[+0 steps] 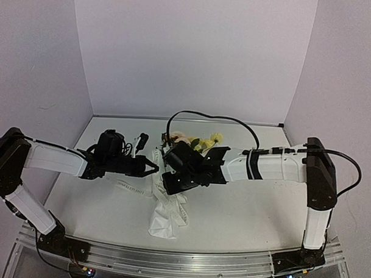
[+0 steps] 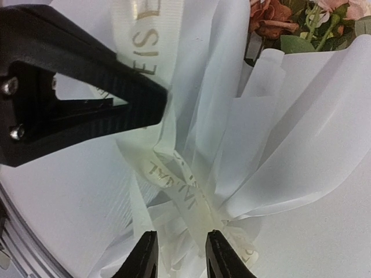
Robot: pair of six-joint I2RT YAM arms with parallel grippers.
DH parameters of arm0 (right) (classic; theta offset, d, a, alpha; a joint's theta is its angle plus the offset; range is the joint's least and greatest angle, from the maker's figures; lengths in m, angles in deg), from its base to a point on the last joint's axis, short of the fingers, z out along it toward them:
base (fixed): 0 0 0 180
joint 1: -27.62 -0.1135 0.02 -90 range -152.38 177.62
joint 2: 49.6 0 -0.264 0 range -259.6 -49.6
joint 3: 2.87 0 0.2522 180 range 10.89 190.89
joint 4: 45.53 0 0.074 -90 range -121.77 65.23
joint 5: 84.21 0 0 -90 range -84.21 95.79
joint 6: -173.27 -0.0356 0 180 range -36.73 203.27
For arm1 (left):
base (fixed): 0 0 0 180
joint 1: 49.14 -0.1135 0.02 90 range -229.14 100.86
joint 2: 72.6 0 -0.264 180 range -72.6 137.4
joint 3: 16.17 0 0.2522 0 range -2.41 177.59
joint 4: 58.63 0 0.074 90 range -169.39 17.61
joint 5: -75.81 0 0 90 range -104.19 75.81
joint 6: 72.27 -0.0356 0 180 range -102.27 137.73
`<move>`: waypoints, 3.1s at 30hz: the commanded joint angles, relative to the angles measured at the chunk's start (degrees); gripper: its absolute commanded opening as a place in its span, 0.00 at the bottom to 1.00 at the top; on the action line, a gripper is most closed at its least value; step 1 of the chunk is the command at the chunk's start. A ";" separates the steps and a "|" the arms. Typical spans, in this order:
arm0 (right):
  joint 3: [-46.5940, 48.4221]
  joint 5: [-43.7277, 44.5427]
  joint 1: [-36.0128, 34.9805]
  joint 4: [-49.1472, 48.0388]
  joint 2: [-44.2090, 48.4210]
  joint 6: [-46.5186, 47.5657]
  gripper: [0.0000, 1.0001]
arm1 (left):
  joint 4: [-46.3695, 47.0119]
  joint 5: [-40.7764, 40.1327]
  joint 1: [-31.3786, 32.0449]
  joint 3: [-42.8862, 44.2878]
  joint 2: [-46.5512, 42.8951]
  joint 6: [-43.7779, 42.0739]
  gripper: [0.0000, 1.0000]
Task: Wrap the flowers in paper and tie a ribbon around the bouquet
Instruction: Cross the half-tied ribbon over the folded bouquet.
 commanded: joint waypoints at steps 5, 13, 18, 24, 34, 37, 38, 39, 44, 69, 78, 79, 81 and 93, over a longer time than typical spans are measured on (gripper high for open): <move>5.45 3.91 0.04 2.56 -2.95 3.40 0.31 | 2.72 0.64 -0.06 0.36 -1.58 -0.21 0.00; 7.12 3.49 -0.26 2.76 -4.82 3.47 0.33 | 2.28 0.91 -0.06 0.69 -1.39 -0.51 0.00; 8.51 4.04 -0.20 2.93 -6.69 3.81 0.30 | 1.65 0.85 -0.06 1.02 -1.43 -0.81 0.00; 8.22 5.58 -0.25 3.07 -5.27 3.55 0.11 | 0.85 0.77 -0.06 1.23 -1.44 -1.15 0.00; 2.10 4.06 -0.37 2.26 4.29 -0.94 0.00 | 0.78 0.50 -0.06 0.89 -1.52 -1.36 0.00; -1.55 4.06 -0.38 2.17 7.69 -2.71 0.00 | 1.11 0.98 -0.05 0.67 -1.57 -1.46 0.00; -2.72 4.38 -0.35 2.22 8.87 -3.41 0.00 | 1.24 1.26 -0.06 0.67 -1.57 -1.41 0.00; -4.30 4.70 -0.35 2.37 10.06 -4.05 0.00 | 1.30 1.63 -0.07 0.71 -1.57 -1.47 0.00; -14.74 9.06 -0.35 6.22 16.80 -8.92 0.00 | 1.24 5.09 -0.06 0.85 -1.96 -2.68 0.00; -35.70 20.41 7.50 18.32 22.00 -26.75 0.00 | -2.40 0.47 -0.06 -6.07 -11.87 -1.28 0.00; -36.65 24.16 12.23 23.31 21.71 -32.99 0.00 | -2.85 -1.99 -0.08 -8.05 -14.93 -0.47 0.00; -36.78 24.42 12.78 23.89 21.66 -33.26 0.00 | -2.00 -1.74 -0.06 -8.17 -14.66 -0.23 0.00; -37.41 24.49 13.75 24.38 21.72 -33.25 0.00 | -0.01 -0.61 -0.04 -8.50 -13.86 0.37 0.00; -41.58 24.99 20.30 24.76 27.74 -31.54 0.00 | 10.48 5.56 5.76 -6.75 -2.37 4.84 0.00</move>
